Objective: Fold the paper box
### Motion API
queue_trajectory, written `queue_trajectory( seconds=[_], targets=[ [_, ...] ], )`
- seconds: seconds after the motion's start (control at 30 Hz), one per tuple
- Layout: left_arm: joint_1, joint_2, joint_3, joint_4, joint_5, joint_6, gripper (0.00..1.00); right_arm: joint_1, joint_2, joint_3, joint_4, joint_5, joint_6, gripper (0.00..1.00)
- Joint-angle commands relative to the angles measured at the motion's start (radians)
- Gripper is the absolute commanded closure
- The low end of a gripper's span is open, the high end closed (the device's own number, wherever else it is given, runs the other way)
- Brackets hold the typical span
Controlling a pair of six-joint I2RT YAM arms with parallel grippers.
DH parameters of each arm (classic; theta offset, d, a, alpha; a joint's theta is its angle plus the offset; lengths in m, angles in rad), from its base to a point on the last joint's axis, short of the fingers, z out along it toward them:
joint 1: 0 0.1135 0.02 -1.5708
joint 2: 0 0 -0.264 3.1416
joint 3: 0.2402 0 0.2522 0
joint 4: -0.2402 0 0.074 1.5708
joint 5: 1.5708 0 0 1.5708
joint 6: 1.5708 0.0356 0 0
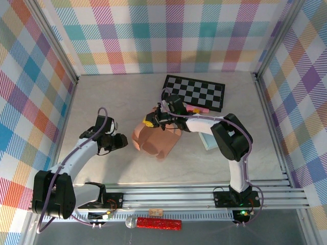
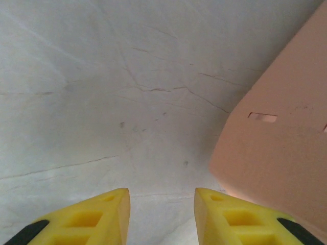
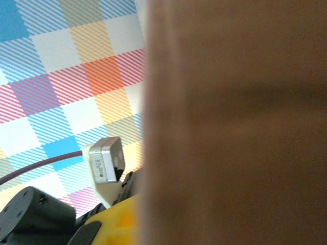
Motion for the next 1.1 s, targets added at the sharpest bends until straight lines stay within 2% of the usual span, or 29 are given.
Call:
queue_trajectory(
  seconds=[0.0, 0.3, 0.6, 0.83, 1.07],
  targets=[
    [-0.007, 0.006, -0.004, 0.058, 0.063, 0.066, 0.63, -0.011, 0.02, -0.014, 0.071, -0.049, -0.029, 1.0],
    [-0.054, 0.03, 0.002, 0.078, 0.049, 0.075, 0.58, -0.027, 0.071, 0.015, 0.079, -0.093, -0.029, 1.0],
    [-0.152, 0.068, 0.046, 0.092, 0.019, 0.115, 0.56, -0.043, 0.092, 0.065, 0.008, -0.115, -0.043, 1.0],
    [-0.218, 0.118, 0.081, 0.158, -0.024, 0.143, 0.53, -0.062, 0.089, 0.06, 0.032, -0.13, -0.038, 1.0],
    [-0.252, 0.139, 0.056, 0.305, -0.03, 0.141, 0.52, -0.084, 0.097, 0.059, 0.068, -0.147, -0.011, 1.0]
  ],
)
